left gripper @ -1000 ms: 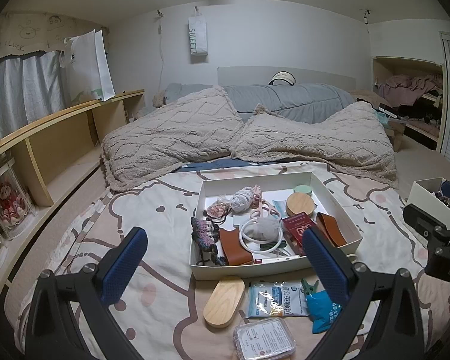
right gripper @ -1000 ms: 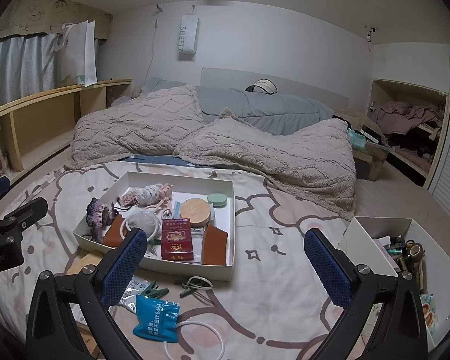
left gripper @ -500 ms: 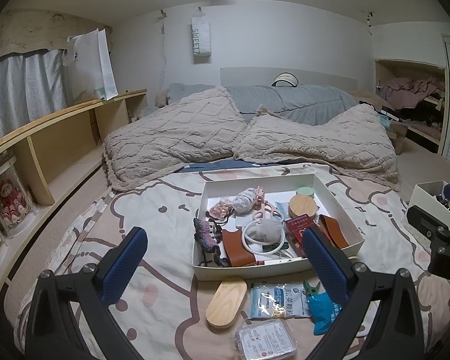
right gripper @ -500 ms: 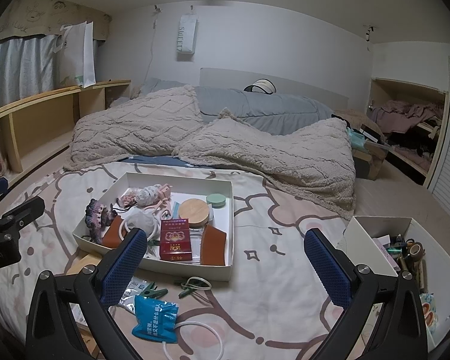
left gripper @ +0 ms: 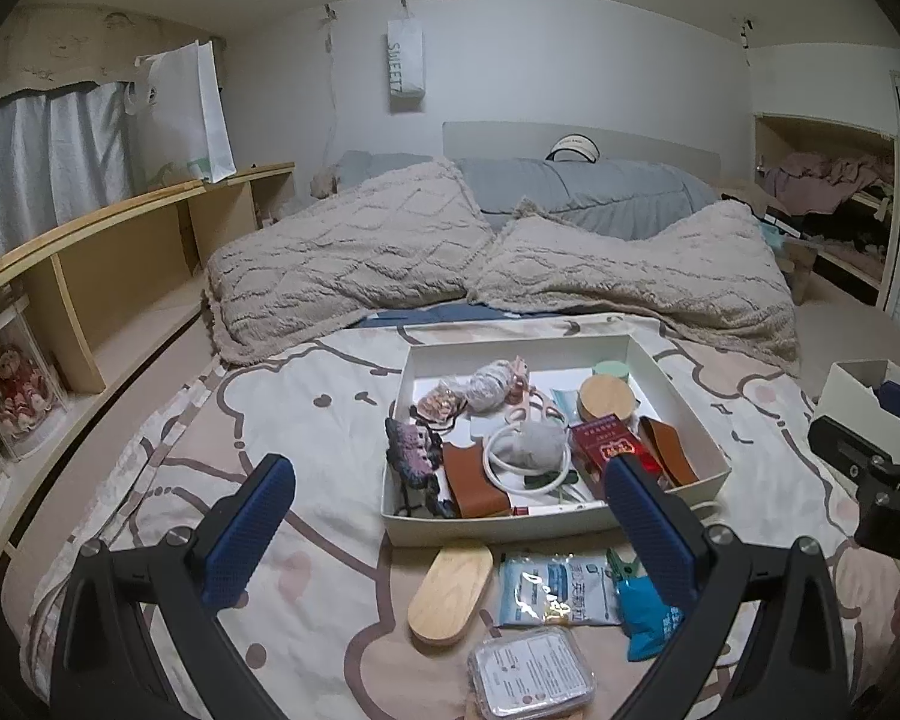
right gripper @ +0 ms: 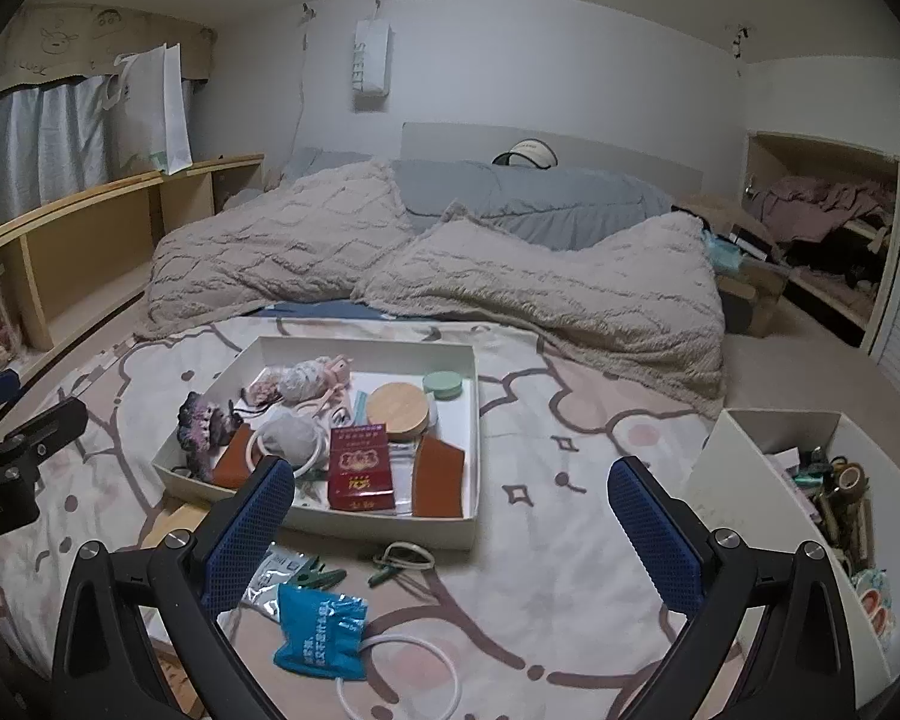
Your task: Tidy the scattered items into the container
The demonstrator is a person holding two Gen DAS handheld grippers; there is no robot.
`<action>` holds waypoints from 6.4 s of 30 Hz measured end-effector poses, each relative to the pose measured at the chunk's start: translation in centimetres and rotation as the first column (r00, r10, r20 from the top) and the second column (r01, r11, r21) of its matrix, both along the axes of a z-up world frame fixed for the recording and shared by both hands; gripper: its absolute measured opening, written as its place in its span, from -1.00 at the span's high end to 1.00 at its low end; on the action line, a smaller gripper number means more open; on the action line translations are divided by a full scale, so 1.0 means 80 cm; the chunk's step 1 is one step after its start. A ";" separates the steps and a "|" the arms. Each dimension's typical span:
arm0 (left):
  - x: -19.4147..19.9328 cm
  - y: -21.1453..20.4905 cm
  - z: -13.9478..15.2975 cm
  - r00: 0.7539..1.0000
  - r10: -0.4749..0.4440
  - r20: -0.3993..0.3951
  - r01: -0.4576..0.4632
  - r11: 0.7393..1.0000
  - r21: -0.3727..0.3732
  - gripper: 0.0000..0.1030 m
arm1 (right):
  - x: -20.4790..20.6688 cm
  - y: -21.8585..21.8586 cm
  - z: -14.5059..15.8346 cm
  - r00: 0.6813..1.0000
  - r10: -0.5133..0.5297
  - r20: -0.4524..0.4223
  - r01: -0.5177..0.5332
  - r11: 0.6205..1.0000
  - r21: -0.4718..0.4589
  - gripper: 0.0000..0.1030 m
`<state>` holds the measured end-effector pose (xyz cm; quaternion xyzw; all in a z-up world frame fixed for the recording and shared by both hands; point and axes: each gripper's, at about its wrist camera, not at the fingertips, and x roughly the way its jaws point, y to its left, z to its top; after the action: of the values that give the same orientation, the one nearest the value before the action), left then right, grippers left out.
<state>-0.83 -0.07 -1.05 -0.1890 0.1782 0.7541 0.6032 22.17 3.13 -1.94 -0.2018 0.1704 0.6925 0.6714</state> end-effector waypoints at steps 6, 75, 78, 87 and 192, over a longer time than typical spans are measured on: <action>0.009 0.002 -0.014 1.000 -0.017 -0.006 0.017 0.999 -0.029 -1.00 | -0.004 0.001 -0.014 1.000 0.019 -0.009 -0.019 0.999 -0.031 -1.00; 0.025 -0.030 -0.217 0.975 -0.053 0.216 0.142 0.897 -0.419 -1.00 | -0.013 -0.020 -0.209 0.989 0.149 -0.010 -0.145 0.940 -0.309 -1.00; 0.023 -0.031 -0.217 0.973 -0.064 0.222 0.150 0.904 -0.400 -1.00 | -0.011 -0.022 -0.210 0.989 0.148 -0.016 -0.146 0.946 -0.290 -1.00; 0.031 -0.043 -0.214 0.968 -0.138 0.209 0.203 0.920 -0.334 -0.94 | -0.010 -0.028 -0.210 0.988 0.152 -0.023 -0.153 0.958 -0.244 -1.00; 0.055 -0.080 -0.133 0.947 -0.247 0.204 0.271 0.957 -0.104 -0.47 | 0.021 -0.034 -0.146 0.983 0.093 -0.157 -0.119 0.978 -0.168 -0.64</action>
<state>3.60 -6.50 -11.66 -0.2737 0.1924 0.6335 0.6976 23.84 0.41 -13.63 -0.2175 0.2696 0.7226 0.5982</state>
